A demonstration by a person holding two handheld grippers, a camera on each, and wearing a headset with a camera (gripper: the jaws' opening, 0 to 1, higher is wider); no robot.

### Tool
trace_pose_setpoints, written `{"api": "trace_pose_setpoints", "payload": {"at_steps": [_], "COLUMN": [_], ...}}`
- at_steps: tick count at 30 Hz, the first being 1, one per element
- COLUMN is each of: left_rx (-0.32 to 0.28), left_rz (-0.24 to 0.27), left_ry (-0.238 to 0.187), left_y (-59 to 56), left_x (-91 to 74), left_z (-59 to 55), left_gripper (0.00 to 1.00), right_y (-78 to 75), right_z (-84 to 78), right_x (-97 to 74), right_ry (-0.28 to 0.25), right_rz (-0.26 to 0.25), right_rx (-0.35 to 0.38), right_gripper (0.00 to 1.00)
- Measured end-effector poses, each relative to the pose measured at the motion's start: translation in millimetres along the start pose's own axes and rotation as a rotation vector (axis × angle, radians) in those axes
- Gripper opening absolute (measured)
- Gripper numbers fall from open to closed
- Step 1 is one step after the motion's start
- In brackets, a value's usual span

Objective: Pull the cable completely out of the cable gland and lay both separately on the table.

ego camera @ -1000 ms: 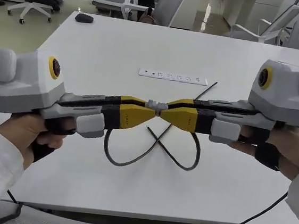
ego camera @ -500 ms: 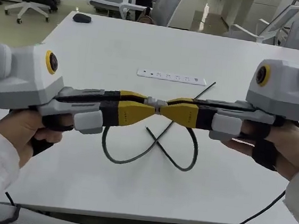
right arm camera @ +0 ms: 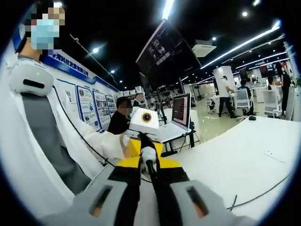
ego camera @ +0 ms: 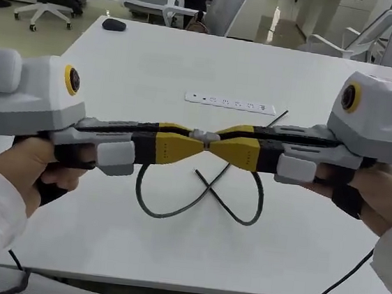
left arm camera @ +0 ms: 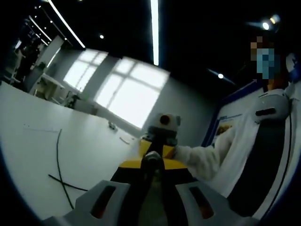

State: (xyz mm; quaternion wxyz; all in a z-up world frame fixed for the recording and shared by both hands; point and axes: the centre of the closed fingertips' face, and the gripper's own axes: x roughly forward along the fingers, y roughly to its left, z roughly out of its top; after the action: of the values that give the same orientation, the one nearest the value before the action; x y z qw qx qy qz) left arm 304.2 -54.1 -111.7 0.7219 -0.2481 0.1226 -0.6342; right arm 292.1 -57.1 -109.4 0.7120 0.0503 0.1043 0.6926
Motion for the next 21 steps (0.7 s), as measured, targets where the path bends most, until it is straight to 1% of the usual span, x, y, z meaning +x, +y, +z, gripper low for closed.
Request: {"api": "trace_pose_setpoints", "payload": {"at_steps": [1,2,4,5,6,7,8,9,12,13,14,16,17,18,19,21], "left_rx": [-0.011,-0.016,-0.016,-0.033,-0.054,-0.064,-0.065,-0.070,-0.122,-0.143,-0.148,-0.139,-0.138,-0.140,-0.169,-0.193], "left_rz": [-0.006,-0.005,-0.006,-0.007,-0.011,-0.015,-0.018,-0.018,-0.032,-0.035,-0.037,-0.037,-0.038,-0.036,-0.039,-0.048], "left_ry": [-0.009,-0.007,-0.007,-0.005,-0.002,0.000,0.001,0.001,0.002,0.003,0.004,0.006,0.010,0.010,0.008,0.009], "left_y": [0.8,1.4,1.6,0.9,0.3,0.1,-0.7,-0.7,-0.7,-0.6,-0.4,-0.6,-1.1,-1.0,-0.5,0.2], "left_x": [0.1,-1.2,-1.6,-1.5,-1.9,-1.7,-1.6,-1.0,-0.3,-0.1,0.0,0.9,1.8,1.9,2.2,1.6], "left_z": [1.3,-0.2,-1.1,-2.0,-2.6,-2.5,-2.3,-1.7,-1.1,-1.7,-2.1,-2.9,-3.7,-3.8,-3.3,-4.4], "left_gripper": [0.13,0.13,0.13,0.13,0.13,0.13,0.13,0.13,0.13,0.13,0.13,0.13,0.13,0.13,0.13,0.13], "right_y": [-2.0,-1.2,1.0,1.8,1.7,3.5,4.1,4.0,5.3,5.1,5.1,5.6,5.7,5.5,5.4,7.9], "right_z": [2.6,0.7,-1.2,-1.8,-1.3,-1.2,-1.3,-0.7,0.5,0.4,0.1,-0.6,-0.8,-1.2,-0.6,-2.3], "right_x": [0.4,-0.6,0.3,0.2,0.5,-0.1,0.2,-0.2,-0.3,-0.3,-0.2,-0.1,-0.2,-0.5,-0.2,0.5], "right_ry": [-0.009,0.002,0.017,0.021,0.021,0.019,0.016,0.013,0.009,0.016,0.021,0.028,0.031,0.037,0.039,0.058], "right_rz": [-0.004,-0.002,0.003,0.007,0.010,0.016,0.018,0.021,0.023,0.020,0.019,0.024,0.025,0.017,0.013,0.017], "right_rx": [-0.069,-0.092,-0.099,-0.129,-0.174,-0.187,-0.175,-0.178,-0.236,-0.270,-0.289,-0.267,-0.277,-0.304,-0.342,-0.383], "right_gripper": [0.10,0.10,0.09,0.09,0.09,0.09,0.09,0.09,0.09,0.09,0.09,0.09,0.09,0.09,0.09,0.09]}}
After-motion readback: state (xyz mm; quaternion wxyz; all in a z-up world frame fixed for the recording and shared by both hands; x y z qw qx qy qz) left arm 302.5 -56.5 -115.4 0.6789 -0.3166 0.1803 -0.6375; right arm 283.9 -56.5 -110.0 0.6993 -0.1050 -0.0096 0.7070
